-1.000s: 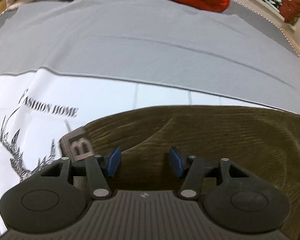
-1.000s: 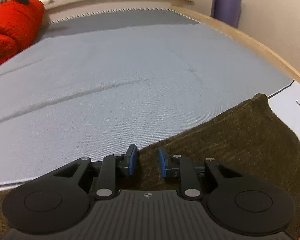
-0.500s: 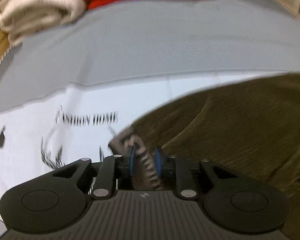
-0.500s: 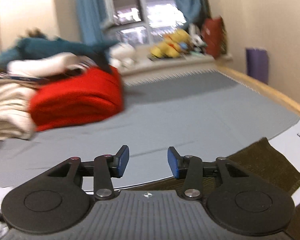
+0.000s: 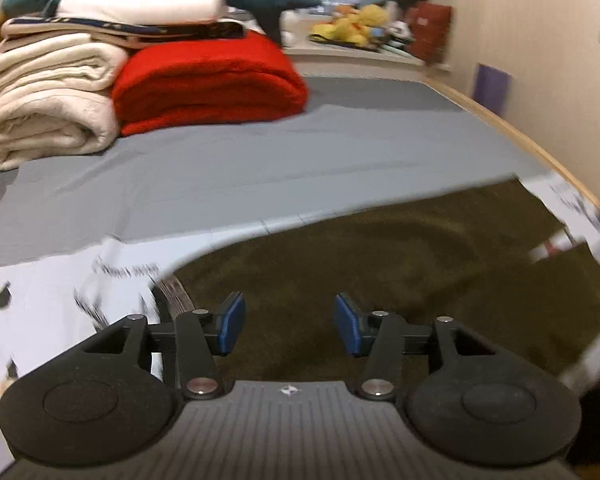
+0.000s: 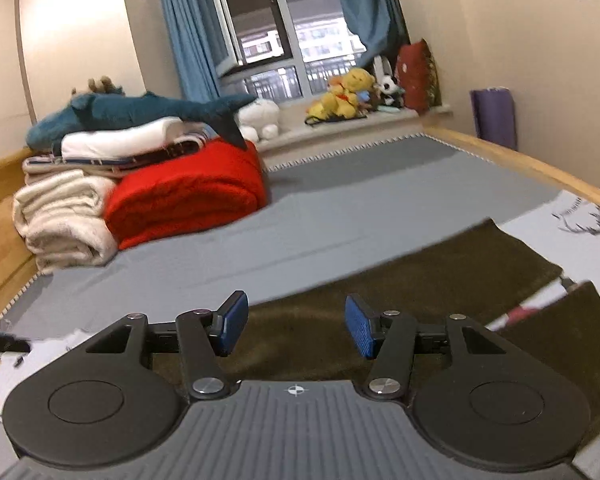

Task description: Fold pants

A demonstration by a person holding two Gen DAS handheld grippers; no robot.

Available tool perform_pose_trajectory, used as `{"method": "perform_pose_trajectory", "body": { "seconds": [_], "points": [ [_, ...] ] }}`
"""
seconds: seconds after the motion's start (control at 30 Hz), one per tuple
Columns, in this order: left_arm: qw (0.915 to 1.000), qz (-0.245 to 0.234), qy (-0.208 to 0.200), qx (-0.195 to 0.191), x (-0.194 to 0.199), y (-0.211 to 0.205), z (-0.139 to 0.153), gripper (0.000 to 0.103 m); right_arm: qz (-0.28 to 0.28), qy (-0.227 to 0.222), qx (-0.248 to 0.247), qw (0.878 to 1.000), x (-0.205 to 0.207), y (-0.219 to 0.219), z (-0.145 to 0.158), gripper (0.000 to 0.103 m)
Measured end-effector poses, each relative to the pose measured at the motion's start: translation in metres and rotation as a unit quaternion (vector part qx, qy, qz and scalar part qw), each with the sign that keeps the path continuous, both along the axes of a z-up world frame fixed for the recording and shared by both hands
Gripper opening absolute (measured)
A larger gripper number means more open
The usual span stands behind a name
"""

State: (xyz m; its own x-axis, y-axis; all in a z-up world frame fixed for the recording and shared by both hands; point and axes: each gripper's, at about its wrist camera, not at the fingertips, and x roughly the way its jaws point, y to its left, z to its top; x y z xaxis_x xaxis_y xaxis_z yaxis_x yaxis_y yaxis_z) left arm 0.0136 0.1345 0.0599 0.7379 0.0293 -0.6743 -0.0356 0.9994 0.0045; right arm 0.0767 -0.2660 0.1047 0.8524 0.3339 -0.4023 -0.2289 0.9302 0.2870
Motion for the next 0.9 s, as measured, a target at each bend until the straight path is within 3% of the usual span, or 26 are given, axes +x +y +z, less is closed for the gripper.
{"method": "perform_pose_trajectory", "body": {
  "seconds": [0.13, 0.2, 0.37, 0.5, 0.6, 0.67, 0.9],
  "points": [
    [0.9994, -0.015, 0.031, 0.008, -0.035, -0.031, -0.075, 0.054, 0.017, 0.01, -0.001, 1.0, -0.013, 0.005, -0.008, 0.057],
    [0.9939, -0.001, 0.109, 0.019, -0.031, -0.038, -0.105, 0.044, 0.023, 0.012, -0.017, 1.0, -0.019, 0.009, -0.014, 0.057],
    [0.9931, 0.01, 0.116, 0.006, -0.025, -0.032, -0.113, 0.044, 0.027, 0.026, -0.051, 0.998, -0.026, 0.013, -0.032, 0.057],
    [0.9824, 0.036, 0.183, -0.011, -0.016, -0.015, -0.139, 0.044, 0.034, 0.022, -0.08, 0.996, -0.028, 0.015, -0.036, 0.057],
    [0.9639, 0.055, 0.26, -0.007, -0.014, -0.007, -0.166, 0.046, 0.034, 0.023, -0.092, 0.995, -0.031, 0.014, -0.037, 0.057],
    [0.9657, 0.051, 0.254, -0.006, -0.016, -0.006, -0.162, 0.046, 0.031, 0.026, -0.092, 0.995, -0.032, 0.012, -0.038, 0.057],
    [0.9828, 0.055, 0.175, -0.022, -0.021, -0.007, -0.129, 0.056, 0.021, 0.043, -0.095, 0.994, -0.029, 0.011, -0.039, 0.058]
  ]
}}
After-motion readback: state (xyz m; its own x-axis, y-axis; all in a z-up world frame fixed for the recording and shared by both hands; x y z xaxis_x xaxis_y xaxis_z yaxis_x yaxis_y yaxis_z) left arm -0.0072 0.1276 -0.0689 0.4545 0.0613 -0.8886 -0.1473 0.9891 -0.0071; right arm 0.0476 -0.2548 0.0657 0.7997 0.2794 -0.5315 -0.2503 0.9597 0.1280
